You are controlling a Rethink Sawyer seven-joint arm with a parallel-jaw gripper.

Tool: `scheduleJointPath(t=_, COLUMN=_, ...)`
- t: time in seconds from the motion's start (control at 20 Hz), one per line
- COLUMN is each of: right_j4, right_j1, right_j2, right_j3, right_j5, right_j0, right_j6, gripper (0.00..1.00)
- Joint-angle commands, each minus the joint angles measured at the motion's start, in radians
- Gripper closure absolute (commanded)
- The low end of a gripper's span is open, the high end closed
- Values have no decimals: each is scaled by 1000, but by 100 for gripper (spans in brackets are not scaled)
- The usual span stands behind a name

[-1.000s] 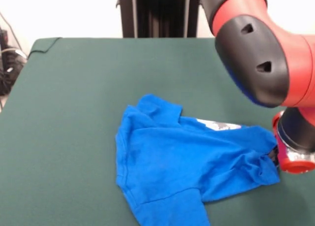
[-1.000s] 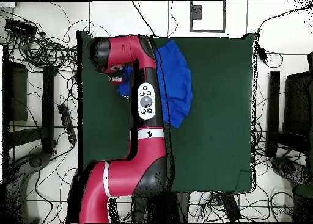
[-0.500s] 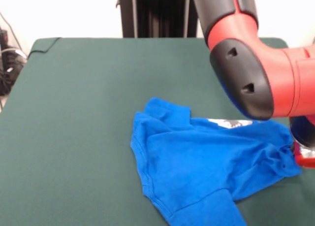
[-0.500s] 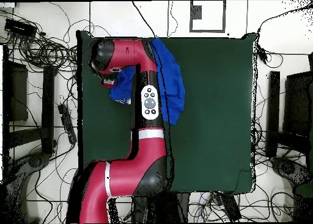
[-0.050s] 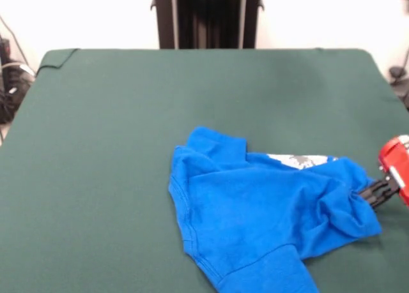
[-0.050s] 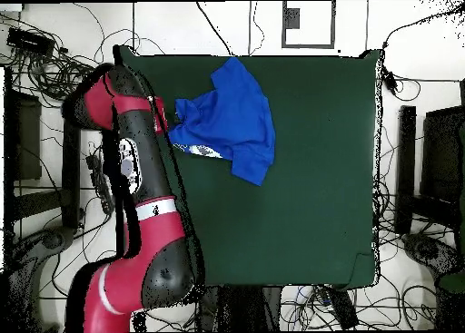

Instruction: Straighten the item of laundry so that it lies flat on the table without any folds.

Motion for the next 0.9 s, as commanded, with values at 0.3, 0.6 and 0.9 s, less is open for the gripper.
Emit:
scheduleJointPath(t=0.3, right_j4=-339, right_j1=252, right_j2=-167, right_j3=57, right_j5=-56, right_j0=42, right_j6=189, gripper=100)
scheduleJointPath(t=0.6, right_j4=-435, right_j1=262, right_j2=-186, right_j3=74, right_j5=-129, right_j0=31, right_j6=194, gripper=100)
scheduleJointPath(t=0.9, right_j4=-225, right_j1=206, right_j2=29, right_j3=119, right_j5=-251, right_j0=-23, right_j6=127, gripper=100)
